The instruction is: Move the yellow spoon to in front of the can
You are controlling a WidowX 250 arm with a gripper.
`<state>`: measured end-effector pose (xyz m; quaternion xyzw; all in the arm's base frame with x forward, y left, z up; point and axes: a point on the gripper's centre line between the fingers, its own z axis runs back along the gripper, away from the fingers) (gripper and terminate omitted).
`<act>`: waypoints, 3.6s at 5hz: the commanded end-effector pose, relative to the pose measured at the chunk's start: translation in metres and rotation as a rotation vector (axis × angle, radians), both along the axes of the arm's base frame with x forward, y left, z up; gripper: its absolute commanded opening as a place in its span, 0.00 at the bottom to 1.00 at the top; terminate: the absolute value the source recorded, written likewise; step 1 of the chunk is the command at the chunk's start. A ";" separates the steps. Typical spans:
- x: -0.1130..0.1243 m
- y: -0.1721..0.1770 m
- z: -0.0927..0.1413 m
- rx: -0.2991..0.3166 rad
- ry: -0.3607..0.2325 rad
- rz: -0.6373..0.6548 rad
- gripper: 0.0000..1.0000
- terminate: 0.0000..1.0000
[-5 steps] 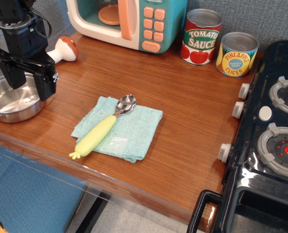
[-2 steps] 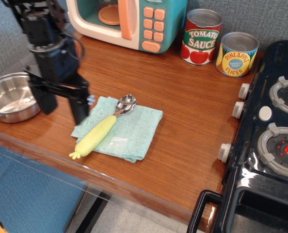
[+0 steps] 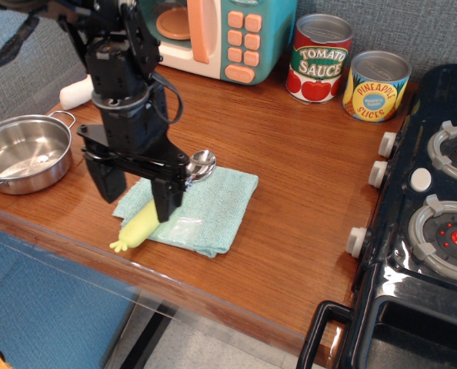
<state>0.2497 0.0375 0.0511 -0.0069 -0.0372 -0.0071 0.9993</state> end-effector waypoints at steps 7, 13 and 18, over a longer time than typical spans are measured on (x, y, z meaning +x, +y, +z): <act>0.003 0.002 -0.019 0.074 -0.012 0.028 0.00 0.00; 0.168 -0.048 -0.013 -0.031 -0.011 0.101 0.00 0.00; 0.146 -0.021 0.056 -0.070 -0.135 0.091 1.00 0.00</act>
